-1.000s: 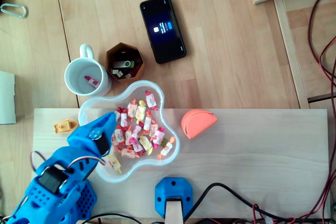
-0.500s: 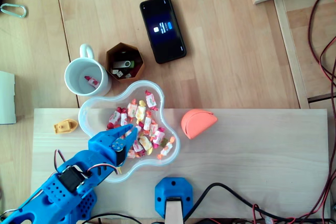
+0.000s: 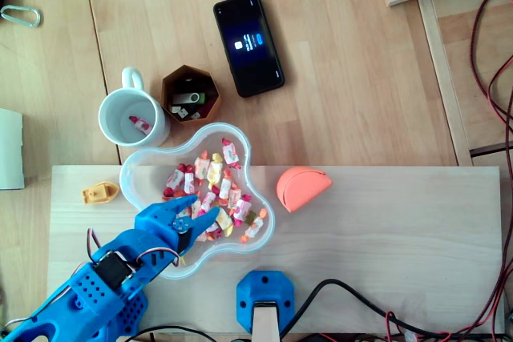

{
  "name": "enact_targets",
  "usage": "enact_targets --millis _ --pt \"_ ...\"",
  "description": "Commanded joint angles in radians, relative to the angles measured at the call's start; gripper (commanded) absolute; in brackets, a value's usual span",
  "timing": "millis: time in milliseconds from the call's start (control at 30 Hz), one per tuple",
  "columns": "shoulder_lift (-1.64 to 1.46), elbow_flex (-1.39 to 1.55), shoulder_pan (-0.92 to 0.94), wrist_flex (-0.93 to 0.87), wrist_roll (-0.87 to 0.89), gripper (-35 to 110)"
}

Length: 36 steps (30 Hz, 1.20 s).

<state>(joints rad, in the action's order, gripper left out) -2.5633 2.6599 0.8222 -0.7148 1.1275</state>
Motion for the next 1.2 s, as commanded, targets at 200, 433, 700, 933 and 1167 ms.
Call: enact_targets --millis 200,433,700,933,1167 --pt "-0.005 0.032 0.009 0.008 0.029 20" --pt "-0.005 0.037 0.009 0.008 0.031 20" --pt "-0.005 0.078 0.025 0.015 0.031 20" --pt "-0.005 0.132 0.025 0.167 0.014 20" --pt "-0.003 0.120 0.023 0.190 0.014 20"
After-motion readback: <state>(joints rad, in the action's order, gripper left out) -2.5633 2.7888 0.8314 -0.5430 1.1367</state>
